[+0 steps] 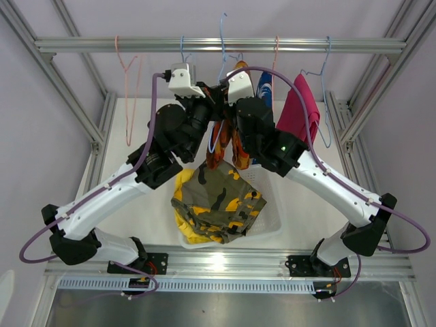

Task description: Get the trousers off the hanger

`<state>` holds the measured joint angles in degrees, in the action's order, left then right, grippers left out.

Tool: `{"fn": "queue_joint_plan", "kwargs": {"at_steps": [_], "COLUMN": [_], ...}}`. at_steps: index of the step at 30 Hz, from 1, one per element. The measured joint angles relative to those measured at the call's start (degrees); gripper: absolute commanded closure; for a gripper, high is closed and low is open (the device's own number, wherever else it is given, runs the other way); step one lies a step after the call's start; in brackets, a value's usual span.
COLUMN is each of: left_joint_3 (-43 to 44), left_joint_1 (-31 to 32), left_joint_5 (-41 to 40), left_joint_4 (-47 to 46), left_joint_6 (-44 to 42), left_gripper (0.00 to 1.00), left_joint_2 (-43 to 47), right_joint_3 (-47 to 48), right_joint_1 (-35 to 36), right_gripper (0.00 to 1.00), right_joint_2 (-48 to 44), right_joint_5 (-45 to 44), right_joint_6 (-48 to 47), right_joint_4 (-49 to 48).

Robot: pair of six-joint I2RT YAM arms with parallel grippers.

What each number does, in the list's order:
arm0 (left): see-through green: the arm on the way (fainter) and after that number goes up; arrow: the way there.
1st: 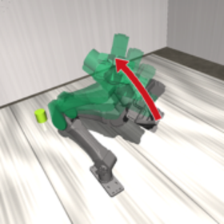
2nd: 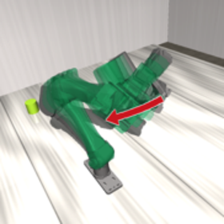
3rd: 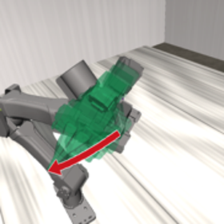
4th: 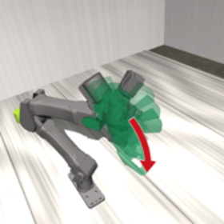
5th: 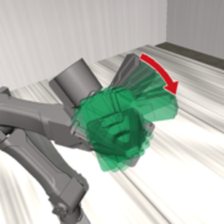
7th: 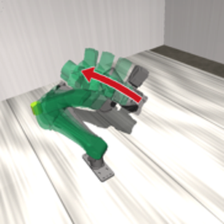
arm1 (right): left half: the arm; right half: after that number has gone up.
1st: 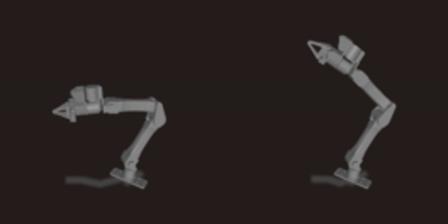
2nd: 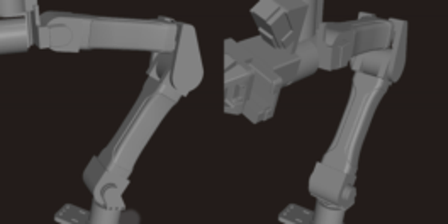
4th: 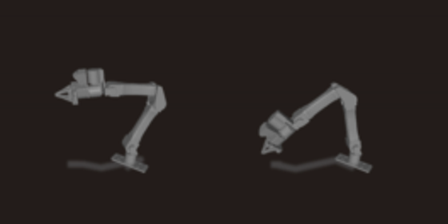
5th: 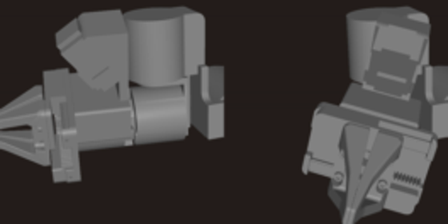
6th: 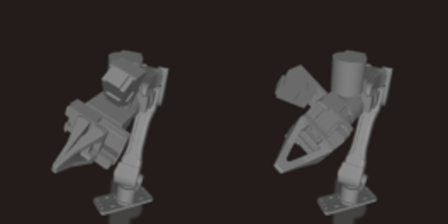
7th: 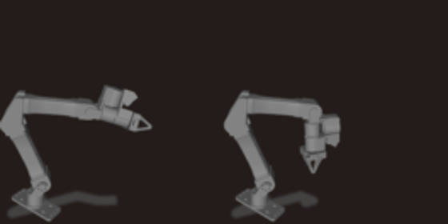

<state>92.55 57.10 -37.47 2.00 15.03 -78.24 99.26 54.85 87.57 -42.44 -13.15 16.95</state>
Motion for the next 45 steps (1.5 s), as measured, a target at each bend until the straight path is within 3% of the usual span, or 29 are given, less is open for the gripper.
{"fn": "queue_joint_plan", "kwargs": {"at_steps": [9, 15, 21, 34, 45], "left_joint_3": [-3.7, -10.4, -20.6, -22.4, -32.0], "left_joint_1": [-0.2, 0.0, 0.0, 0.6, 1.4], "left_joint_5": [0.3, 1.2, 0.5, 0.3, 0.4], "left_joint_4": [-0.5, -2.1, 4.3, 4.3, -3.4], "left_joint_6": [2.1, 3.8, 3.0, 2.4, 1.7], "left_gripper": [1.0, 0.99, 1.0, 0.99, 0.99], "left_joint_2": [1.4, 4.9, 4.2, 4.4, 10.9], "right_joint_3": [-1.4, -5.7, -5.7, -5.0, -2.6], "right_joint_1": [0.0, 1.0, 2.6, 3.0, 3.7], "right_gripper": [1.0, 1.0, 1.0, 1.0, 1.0], "right_joint_2": [-0.8, -4.3, -9.7, -12.8, -16.0], "right_joint_5": [0.4, 0.9, 1.4, 1.6, 2.8], "right_joint_6": [0.1, 0.3, 1.8, 2.2, 1.9], "right_joint_4": [3.0, 5.6, 1.9, 3.7, 12.0]}}
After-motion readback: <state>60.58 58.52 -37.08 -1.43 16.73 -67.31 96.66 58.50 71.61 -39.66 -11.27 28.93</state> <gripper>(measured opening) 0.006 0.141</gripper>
